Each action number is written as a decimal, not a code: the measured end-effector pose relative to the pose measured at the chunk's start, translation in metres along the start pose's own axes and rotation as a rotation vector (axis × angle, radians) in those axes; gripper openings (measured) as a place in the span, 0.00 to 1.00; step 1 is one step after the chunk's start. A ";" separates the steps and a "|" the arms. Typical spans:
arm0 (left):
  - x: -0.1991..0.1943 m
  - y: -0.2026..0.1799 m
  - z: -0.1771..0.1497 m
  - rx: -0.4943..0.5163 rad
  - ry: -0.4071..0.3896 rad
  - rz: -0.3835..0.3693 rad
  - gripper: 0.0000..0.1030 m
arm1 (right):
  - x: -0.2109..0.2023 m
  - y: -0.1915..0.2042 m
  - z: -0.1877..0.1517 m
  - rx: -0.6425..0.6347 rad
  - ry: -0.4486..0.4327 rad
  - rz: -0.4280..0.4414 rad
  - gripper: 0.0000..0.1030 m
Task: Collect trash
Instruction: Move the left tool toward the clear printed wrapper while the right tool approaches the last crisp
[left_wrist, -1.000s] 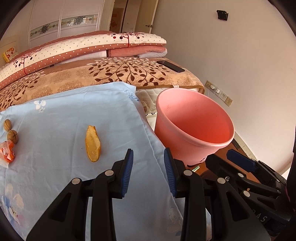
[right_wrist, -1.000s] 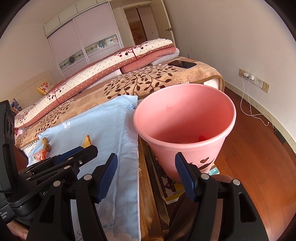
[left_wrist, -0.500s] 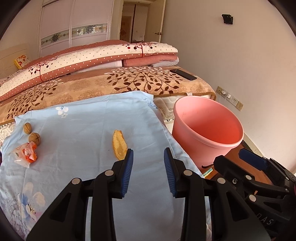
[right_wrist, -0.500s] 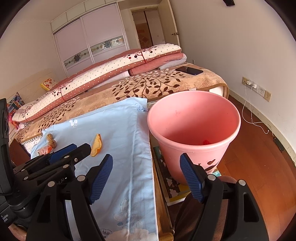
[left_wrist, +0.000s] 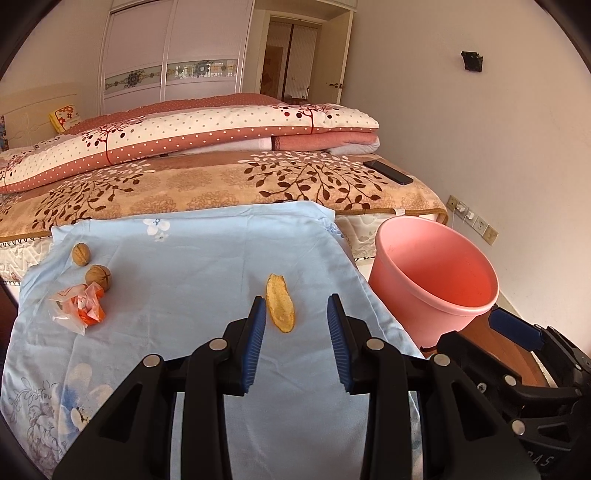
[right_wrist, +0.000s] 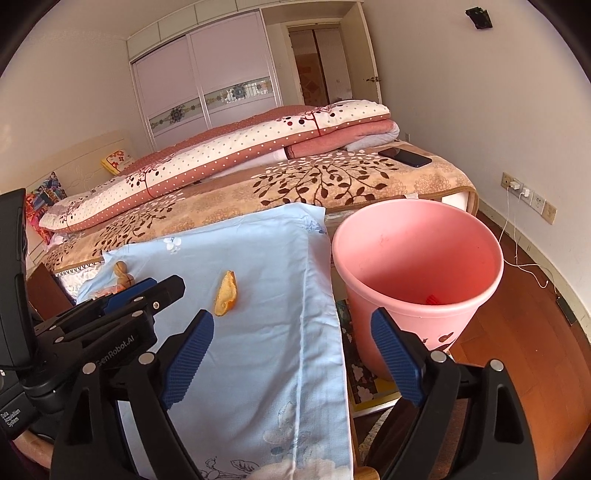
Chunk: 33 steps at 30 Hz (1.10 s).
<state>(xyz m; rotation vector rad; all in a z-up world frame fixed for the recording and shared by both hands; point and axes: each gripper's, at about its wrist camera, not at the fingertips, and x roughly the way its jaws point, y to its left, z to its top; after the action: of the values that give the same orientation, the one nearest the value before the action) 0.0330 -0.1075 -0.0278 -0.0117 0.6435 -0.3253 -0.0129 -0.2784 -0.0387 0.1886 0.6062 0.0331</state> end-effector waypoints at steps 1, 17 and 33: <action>0.000 0.002 0.000 -0.003 -0.001 0.005 0.34 | 0.001 0.002 0.000 -0.006 0.000 0.004 0.83; 0.012 0.037 0.000 -0.091 0.040 0.044 0.34 | 0.033 0.036 -0.003 -0.131 0.096 0.028 0.83; 0.020 0.072 0.001 -0.155 0.078 0.052 0.34 | 0.070 0.066 0.006 -0.203 0.181 0.111 0.73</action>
<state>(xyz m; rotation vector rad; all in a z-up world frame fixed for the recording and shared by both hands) 0.0703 -0.0451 -0.0467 -0.1309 0.7436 -0.2261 0.0498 -0.2090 -0.0607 0.0223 0.7676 0.2197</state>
